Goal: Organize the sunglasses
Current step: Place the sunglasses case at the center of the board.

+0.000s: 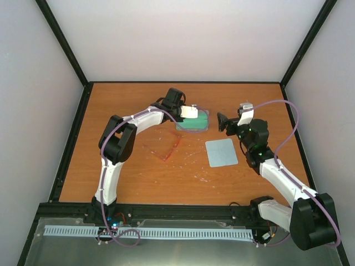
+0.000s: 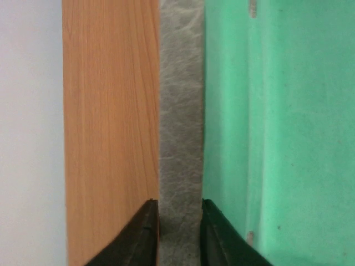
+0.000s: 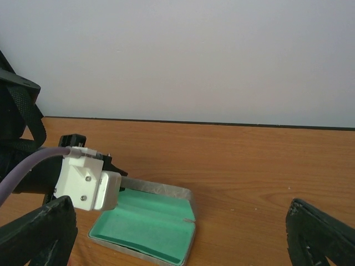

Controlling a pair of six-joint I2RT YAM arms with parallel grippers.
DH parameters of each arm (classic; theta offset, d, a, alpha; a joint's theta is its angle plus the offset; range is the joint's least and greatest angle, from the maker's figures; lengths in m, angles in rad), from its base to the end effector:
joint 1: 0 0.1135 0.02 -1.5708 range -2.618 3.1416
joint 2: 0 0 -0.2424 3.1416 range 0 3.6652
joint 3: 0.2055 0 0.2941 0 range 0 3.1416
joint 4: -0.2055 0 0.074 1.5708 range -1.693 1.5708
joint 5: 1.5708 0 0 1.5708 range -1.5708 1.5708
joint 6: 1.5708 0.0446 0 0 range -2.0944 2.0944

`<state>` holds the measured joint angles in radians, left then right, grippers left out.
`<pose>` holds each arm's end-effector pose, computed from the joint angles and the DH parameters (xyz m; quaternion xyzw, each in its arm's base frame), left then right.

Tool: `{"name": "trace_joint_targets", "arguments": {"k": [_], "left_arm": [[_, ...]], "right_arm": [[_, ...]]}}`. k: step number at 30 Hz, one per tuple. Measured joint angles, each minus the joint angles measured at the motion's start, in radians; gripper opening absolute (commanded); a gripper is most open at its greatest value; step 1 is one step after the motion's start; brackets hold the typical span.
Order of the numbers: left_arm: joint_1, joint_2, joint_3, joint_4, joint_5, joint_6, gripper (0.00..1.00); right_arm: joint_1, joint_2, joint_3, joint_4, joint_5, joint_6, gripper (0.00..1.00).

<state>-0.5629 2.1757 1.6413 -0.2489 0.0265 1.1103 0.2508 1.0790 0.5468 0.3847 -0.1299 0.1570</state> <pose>0.4393 -0.2786 0.1342 0.6889 0.6149 0.0919 0.3726 0.2902 0.0803 0.2154 -0.0778 0.7529 0.1801 0.6283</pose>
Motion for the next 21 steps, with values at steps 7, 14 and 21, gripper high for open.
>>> {"name": "trace_joint_targets", "arguments": {"k": [7,14,21], "left_arm": [[0.0,0.0,-0.007,0.034,0.003,0.002,0.5],[0.0,-0.002,-0.009,0.051,0.003,-0.01,0.73],[0.0,-0.021,0.016,0.041,0.003,-0.126,0.76]], "right_arm": [[0.0,0.0,0.0,-0.008,0.004,-0.004,1.0],[-0.001,0.0,0.001,-0.035,0.039,-0.003,1.0],[-0.024,0.024,0.132,-0.25,0.237,0.051,1.0]]}}
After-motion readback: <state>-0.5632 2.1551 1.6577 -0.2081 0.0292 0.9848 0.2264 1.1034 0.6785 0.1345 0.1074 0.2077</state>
